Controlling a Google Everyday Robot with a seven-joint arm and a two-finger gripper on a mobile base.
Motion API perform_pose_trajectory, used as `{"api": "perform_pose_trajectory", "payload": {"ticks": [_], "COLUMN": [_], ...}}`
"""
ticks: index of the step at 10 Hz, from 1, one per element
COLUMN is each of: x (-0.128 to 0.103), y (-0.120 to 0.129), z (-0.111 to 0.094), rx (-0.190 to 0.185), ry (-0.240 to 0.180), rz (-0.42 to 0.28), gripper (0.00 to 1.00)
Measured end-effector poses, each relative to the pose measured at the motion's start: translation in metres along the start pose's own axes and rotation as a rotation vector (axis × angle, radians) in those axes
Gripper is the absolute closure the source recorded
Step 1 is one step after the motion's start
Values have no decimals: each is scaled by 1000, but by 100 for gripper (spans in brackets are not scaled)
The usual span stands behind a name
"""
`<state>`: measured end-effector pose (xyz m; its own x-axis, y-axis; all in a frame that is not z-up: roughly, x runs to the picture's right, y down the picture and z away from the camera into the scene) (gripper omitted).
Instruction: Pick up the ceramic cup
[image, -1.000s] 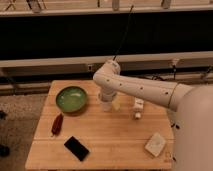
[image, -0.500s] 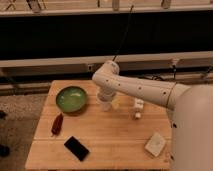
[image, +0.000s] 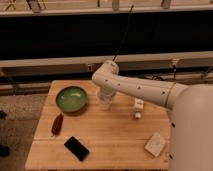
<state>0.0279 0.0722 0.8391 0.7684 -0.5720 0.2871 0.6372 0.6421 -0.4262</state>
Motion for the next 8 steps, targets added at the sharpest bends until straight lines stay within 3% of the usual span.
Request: {"api": "perform_pose_trajectory", "payload": {"ticks": [2, 5, 8], "x": [3, 10, 11], "y": [-2, -2, -1], "z": [-22, -52, -67], "rx": [0, -3, -2], "ry": [2, 7, -3], "rz": [-8, -16, -36], "gripper": [95, 97, 97]}}
